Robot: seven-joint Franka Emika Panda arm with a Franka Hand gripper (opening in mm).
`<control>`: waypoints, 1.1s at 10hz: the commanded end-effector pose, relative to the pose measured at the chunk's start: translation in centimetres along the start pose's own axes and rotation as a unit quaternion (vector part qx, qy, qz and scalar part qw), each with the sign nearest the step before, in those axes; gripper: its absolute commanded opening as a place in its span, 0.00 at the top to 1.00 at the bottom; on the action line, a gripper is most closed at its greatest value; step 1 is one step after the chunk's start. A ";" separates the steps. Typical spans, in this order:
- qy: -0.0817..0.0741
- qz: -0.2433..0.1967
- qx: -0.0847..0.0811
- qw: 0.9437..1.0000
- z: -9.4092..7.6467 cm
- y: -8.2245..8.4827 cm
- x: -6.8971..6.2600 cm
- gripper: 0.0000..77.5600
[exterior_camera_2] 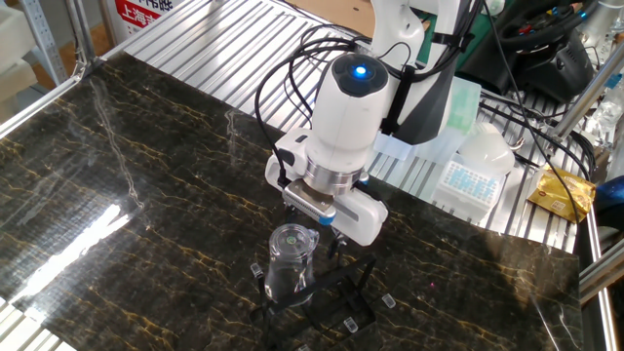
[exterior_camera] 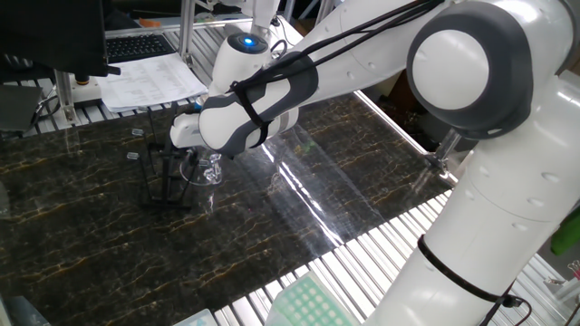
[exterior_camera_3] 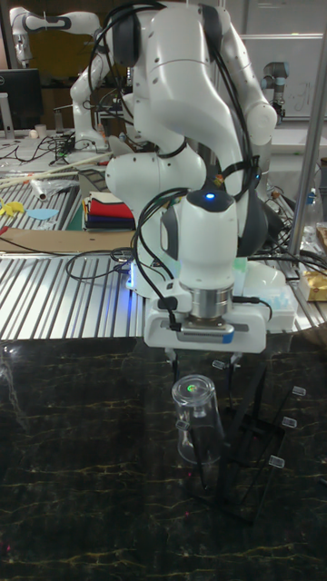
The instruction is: Put the cup on the cup rack
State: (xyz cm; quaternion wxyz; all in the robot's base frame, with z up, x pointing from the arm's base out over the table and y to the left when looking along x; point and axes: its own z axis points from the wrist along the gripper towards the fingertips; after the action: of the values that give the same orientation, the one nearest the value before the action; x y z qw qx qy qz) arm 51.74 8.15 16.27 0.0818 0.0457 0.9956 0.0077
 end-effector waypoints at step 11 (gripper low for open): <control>0.058 -0.033 0.030 0.997 -7.2 -2.0 -2.2 0.00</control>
State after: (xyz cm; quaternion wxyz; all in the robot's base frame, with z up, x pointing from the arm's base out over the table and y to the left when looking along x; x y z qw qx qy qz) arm 52.38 9.25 20.52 0.0475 0.0545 0.9974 -0.0022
